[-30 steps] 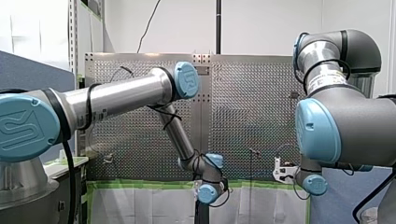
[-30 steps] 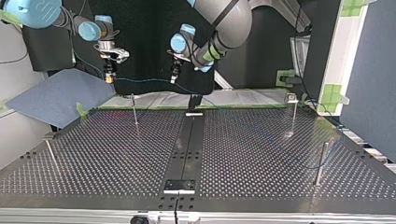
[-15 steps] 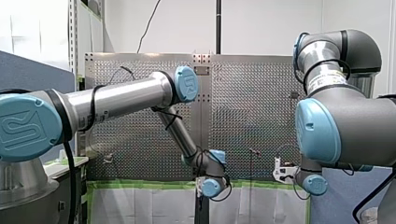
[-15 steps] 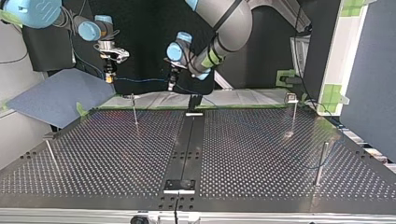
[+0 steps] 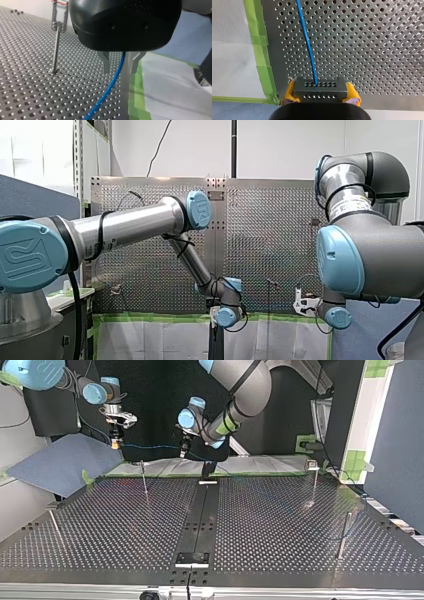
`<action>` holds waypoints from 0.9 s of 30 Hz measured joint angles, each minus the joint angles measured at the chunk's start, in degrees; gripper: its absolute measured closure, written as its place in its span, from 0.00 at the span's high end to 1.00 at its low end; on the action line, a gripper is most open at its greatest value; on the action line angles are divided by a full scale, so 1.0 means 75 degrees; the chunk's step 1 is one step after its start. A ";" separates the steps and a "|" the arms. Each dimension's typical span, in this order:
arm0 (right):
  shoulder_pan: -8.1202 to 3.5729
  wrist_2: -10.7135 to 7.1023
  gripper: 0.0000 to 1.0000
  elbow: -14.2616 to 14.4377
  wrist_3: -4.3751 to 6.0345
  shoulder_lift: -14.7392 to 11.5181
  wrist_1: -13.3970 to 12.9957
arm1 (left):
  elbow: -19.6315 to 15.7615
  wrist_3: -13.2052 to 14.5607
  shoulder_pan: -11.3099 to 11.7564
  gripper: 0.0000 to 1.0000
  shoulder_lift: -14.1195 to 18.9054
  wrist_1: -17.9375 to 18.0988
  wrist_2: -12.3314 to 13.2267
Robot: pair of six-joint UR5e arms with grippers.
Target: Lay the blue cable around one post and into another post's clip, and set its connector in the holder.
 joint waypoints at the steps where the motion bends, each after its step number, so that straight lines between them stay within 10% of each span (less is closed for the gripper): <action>1: 0.0000 0.0000 0.00 -0.0007 0.0002 0.0000 0.0003 | 0.0001 0.0026 -0.0006 0.50 0.0004 -0.0047 0.0017; 9: -0.0003 0.0001 0.00 -0.0024 0.0005 0.0000 0.0011 | 0.0002 0.0065 -0.0018 0.53 0.0015 -0.0146 0.0104; 19: -0.0004 0.0001 0.00 -0.0028 -0.0006 0.0000 0.0015 | 0.0002 0.0066 0.0000 0.00 0.0059 -0.0212 0.0218; 27: -0.0004 0.0000 0.00 -0.0028 0.0001 0.0000 0.0011 | 0.0002 0.0071 0.0025 0.00 0.0122 -0.0397 0.0467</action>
